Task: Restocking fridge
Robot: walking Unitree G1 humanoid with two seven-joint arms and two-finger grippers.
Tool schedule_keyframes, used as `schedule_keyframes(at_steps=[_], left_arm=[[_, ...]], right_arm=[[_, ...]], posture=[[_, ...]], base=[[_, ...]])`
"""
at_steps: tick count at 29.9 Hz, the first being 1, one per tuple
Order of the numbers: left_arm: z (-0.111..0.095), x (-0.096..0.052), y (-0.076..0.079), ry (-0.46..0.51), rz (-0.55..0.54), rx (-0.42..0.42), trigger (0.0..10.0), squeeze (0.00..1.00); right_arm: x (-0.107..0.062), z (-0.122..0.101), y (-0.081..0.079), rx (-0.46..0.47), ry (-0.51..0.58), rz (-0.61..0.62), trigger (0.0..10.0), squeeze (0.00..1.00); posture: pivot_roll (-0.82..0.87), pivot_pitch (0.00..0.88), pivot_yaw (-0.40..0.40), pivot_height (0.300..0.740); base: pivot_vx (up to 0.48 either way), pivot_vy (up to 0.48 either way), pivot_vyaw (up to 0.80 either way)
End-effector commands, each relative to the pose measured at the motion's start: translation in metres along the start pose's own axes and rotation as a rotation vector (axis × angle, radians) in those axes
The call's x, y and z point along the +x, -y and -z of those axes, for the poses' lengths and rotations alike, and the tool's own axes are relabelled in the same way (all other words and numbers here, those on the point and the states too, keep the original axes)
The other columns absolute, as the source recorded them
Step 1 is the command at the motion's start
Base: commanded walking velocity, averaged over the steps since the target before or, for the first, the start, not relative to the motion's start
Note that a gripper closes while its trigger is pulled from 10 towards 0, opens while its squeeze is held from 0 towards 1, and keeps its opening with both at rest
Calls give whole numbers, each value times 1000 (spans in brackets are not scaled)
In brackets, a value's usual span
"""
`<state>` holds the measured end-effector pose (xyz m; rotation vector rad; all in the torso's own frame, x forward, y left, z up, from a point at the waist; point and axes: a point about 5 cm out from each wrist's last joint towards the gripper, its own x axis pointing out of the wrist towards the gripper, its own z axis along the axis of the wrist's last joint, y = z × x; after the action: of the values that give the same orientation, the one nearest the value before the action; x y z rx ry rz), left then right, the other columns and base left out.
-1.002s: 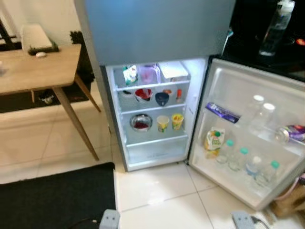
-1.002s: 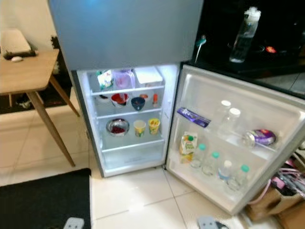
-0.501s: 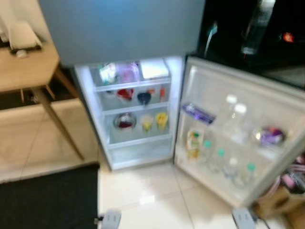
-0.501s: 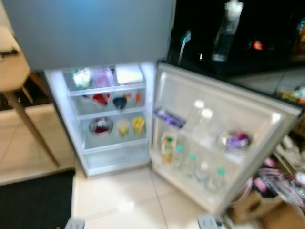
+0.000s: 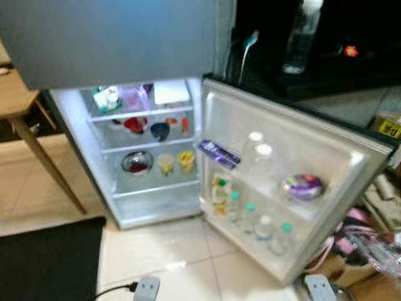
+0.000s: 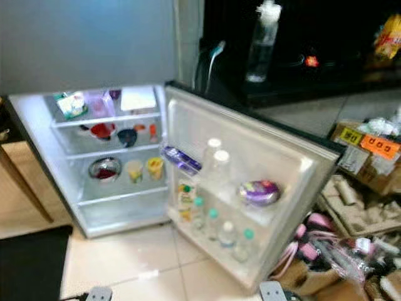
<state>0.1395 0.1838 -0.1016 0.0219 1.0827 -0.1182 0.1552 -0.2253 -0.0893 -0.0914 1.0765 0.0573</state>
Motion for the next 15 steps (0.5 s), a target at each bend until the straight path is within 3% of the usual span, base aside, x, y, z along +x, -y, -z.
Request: schedule_keyframes(at_steps=[1, 7, 12, 15], left_arm=[[1, 0, 1, -9, 3, 3, 10000, 0], [0, 0, 1, -11, 5, 17, 10000, 0], [0, 0, 0, -11, -3, 18, 10000, 0], [0, 0, 0, -11, -6, 18, 10000, 0]], right_arm=[[-1, 5, -1, 5, -17, 0, 10000, 0], [-1, 3, 1, 3, -4, 8, 10000, 0], [-1, -3, 4, 2, 23, 23, 10000, 0], [0, -19, 9, 25, 81, 39, 10000, 0]], posture=[[-160, 0, -5, 740], [-160, 0, -5, 740], [-155, 0, -7, 740], [-155, 0, -5, 740]], base=[[0, -480, 0], [0, -475, 0], [0, 0, 0], [0, 0, 0]])
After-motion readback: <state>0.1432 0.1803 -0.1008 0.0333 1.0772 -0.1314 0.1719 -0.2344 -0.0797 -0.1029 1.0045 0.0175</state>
